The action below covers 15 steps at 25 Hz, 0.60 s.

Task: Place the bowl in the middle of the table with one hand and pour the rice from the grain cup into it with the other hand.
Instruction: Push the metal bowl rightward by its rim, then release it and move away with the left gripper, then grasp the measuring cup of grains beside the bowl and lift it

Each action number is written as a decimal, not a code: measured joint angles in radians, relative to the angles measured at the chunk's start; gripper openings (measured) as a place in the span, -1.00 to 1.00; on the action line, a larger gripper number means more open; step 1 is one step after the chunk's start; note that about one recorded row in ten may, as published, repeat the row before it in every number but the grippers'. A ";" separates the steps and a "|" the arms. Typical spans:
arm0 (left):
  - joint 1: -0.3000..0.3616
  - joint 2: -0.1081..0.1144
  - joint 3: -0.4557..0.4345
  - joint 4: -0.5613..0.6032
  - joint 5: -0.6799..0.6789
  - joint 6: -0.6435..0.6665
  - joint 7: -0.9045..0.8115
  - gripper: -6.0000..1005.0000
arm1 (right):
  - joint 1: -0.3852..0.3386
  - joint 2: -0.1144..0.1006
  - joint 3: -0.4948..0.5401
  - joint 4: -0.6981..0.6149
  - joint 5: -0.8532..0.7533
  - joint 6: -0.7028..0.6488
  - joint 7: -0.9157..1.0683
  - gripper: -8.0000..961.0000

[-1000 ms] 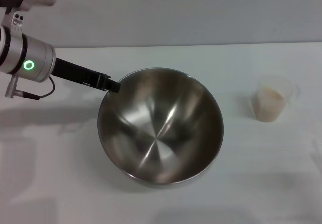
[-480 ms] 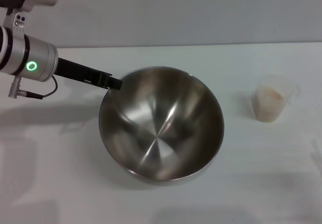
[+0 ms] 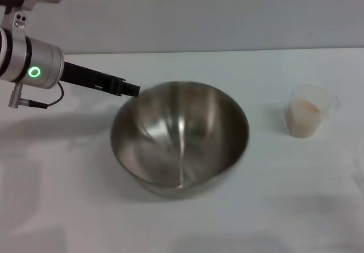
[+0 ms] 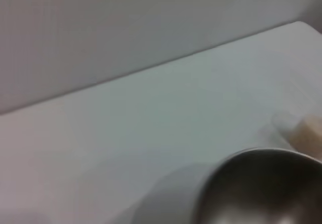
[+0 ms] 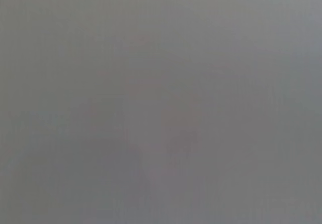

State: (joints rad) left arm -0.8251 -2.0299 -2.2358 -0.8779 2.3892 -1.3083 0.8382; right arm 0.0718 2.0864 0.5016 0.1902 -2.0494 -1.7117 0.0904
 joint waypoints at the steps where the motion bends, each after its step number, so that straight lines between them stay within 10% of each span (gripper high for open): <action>1: 0.006 -0.003 0.000 -0.019 -0.005 -0.003 0.002 -0.60 | 0.000 0.000 0.000 0.000 0.000 0.000 0.000 0.75; 9: 0.103 -0.031 0.038 -0.291 -0.101 -0.002 0.029 -0.26 | 0.002 0.000 0.000 0.000 0.000 0.000 0.000 0.75; 15: 0.432 -0.038 0.316 -0.622 -0.417 0.400 0.265 0.04 | 0.003 0.000 0.000 0.000 0.003 0.000 0.000 0.75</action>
State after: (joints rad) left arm -0.3927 -2.0677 -1.9193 -1.5000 1.9721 -0.9080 1.1037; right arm 0.0750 2.0861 0.5016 0.1902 -2.0467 -1.7118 0.0904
